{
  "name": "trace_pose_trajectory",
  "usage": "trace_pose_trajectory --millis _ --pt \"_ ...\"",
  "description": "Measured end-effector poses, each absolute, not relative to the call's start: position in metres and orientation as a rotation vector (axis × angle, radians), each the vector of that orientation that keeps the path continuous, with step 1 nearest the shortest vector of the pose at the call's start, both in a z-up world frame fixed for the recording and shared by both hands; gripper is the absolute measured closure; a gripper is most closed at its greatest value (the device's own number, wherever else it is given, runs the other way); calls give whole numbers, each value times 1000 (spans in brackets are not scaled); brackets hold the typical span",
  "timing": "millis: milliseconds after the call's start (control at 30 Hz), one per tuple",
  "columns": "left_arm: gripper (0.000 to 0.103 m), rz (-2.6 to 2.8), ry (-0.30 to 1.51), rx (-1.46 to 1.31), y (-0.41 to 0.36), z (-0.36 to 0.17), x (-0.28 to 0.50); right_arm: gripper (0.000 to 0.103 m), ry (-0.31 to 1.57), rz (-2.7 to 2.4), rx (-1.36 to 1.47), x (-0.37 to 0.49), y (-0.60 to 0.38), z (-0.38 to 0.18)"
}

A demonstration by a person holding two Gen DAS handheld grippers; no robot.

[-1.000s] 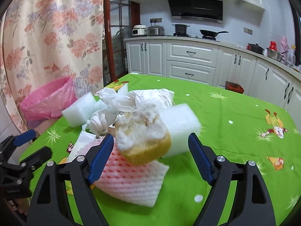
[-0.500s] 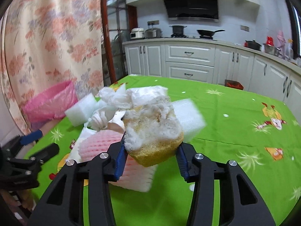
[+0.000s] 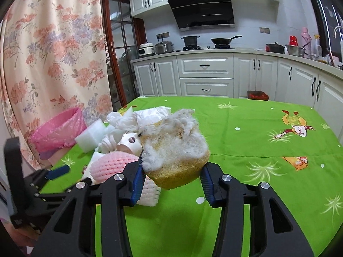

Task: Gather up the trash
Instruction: 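Grasp the yellow sponge with the right gripper while the left grasps the white packet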

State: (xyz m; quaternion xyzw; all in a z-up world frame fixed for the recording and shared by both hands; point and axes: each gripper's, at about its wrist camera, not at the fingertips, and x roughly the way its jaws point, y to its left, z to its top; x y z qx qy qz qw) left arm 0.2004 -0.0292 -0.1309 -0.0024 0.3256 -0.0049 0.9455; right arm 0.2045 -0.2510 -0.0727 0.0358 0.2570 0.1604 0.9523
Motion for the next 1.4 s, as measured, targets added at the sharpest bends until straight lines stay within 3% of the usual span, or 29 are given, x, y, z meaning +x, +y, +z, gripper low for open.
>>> trace_pose_trajectory --millis 167,467,733,833,900,1000,1400 --pt "36 -5 742 10 -33 -139 214 59 522 330 82 204 -251 -72" --pt "36 11 796 37 -42 -144 239 59 528 335 89 204 -251 -74" --pt "47 22 846 -10 -33 -143 265 59 536 331 100 203 -252 -75" --pt "52 18 845 -10 -31 -142 267 59 536 331 104 203 -253 -75" --pt "63 8 840 -2 -33 -143 267 59 540 334 105 203 -252 -76" --pt "68 -1 828 -8 -31 -141 263 59 544 343 95 202 -248 -77" --pt "73 18 682 -19 -15 -119 216 59 554 399 56 195 -221 -80"
